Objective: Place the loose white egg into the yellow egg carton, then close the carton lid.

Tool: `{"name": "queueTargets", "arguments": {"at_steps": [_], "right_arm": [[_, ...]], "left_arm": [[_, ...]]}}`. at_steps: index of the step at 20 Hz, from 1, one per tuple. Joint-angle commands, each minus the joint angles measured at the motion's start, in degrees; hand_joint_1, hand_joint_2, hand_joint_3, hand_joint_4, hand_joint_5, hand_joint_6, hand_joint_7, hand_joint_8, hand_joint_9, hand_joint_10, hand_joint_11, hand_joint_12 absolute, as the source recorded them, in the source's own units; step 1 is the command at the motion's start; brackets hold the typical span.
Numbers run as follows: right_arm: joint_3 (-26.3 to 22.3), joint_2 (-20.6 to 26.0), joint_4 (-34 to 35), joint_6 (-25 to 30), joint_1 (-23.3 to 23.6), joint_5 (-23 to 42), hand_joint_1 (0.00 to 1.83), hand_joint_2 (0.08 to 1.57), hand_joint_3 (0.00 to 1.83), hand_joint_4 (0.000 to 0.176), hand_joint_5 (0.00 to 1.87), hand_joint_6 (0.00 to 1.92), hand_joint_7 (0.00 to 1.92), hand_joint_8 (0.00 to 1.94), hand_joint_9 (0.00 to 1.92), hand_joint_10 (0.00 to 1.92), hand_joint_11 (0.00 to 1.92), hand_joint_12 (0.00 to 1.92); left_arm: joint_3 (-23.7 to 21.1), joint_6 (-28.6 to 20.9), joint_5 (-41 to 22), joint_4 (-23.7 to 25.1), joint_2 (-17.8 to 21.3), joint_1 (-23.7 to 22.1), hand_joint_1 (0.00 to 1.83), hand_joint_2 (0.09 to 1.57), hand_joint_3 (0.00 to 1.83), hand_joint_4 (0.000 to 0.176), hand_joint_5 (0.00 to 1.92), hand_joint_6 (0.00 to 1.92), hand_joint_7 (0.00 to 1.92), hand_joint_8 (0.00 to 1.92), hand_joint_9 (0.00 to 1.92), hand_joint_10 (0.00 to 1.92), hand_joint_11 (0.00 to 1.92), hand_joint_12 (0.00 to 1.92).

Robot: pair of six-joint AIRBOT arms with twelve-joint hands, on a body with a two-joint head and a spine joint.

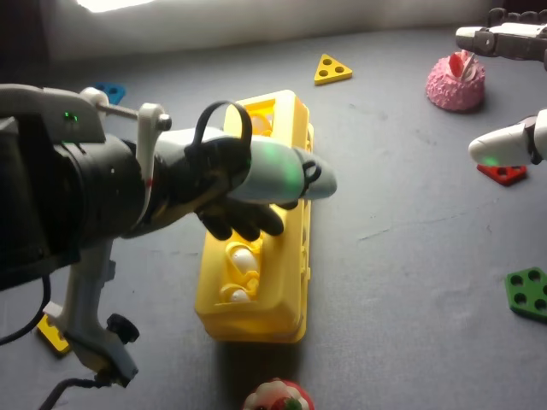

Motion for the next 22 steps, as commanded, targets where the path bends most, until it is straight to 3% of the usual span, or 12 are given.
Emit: {"name": "queueTargets", "arguments": {"at_steps": [1,3,5,8,11,14,18,22], "right_arm": [[0.12,0.35,-0.37,0.53,1.07,6.09,0.7,0.97,0.0,0.0,0.1,0.0,0.14,0.0,0.12,0.0,0.0,0.41],[0.02,0.33,-0.43,0.69,1.07,6.06,0.67,0.97,0.0,0.0,0.1,0.0,0.17,0.0,0.13,0.01,0.0,0.45],[-0.1,0.37,-0.43,1.69,1.39,5.77,0.68,0.98,0.0,0.0,0.1,0.0,0.13,0.0,0.1,0.01,0.0,0.27],[-0.89,0.51,-1.44,1.78,1.6,5.66,0.67,0.98,0.0,0.0,0.1,0.0,0.12,0.0,0.11,0.01,0.0,0.2],[-1.0,0.5,-1.84,1.86,1.47,5.7,0.69,0.96,0.0,0.0,0.12,0.0,0.16,0.01,0.15,0.02,0.0,0.35],[-1.06,0.48,-1.84,2.21,1.47,6.0,0.69,0.96,0.0,0.0,0.13,0.01,0.16,0.01,0.16,0.02,0.0,0.37],[-1.14,0.48,-2.07,2.22,1.41,6.09,0.69,0.96,0.0,0.0,0.13,0.0,0.17,0.01,0.16,0.02,0.0,0.38],[-1.16,0.49,-2.19,2.22,1.22,6.24,0.66,0.99,0.01,0.0,0.08,0.0,0.11,0.0,0.11,0.01,0.0,0.33]], "left_arm": [[-0.2,-0.22,2.92,2.04,-0.17,0.02,0.15,1.32,0.0,0.0,0.48,0.0,0.65,0.01,0.35,0.73,0.0,1.42],[-0.31,-0.22,3.59,2.04,-0.14,1.16,0.15,1.32,0.0,0.0,0.49,0.01,0.65,0.01,0.35,0.73,0.0,1.43],[-0.27,-0.22,4.13,2.05,-0.12,1.98,0.14,1.32,0.0,0.0,0.48,0.0,0.64,0.01,0.36,0.72,0.0,1.4],[-0.21,-0.22,4.59,2.16,-0.14,2.61,0.16,1.32,0.0,0.0,0.49,0.0,0.64,0.01,0.36,0.71,0.0,1.41],[-0.12,-0.22,4.72,2.62,-0.12,2.68,0.15,1.33,0.0,0.0,0.48,0.0,0.64,0.0,0.35,0.71,0.0,1.39],[-0.1,-0.19,4.72,3.6,-0.05,2.25,0.15,1.33,0.0,0.0,0.48,0.0,0.63,0.0,0.35,0.71,0.0,1.39],[1.19,5.65,4.47,3.74,-0.06,-0.87,0.15,1.33,0.0,0.0,0.48,0.0,0.63,0.0,0.35,0.71,0.0,1.39],[4.38,19.37,4.87,-0.48,0.18,-5.08,0.16,1.32,0.0,0.0,0.51,0.01,0.66,0.01,0.38,0.71,0.0,1.41]]}}
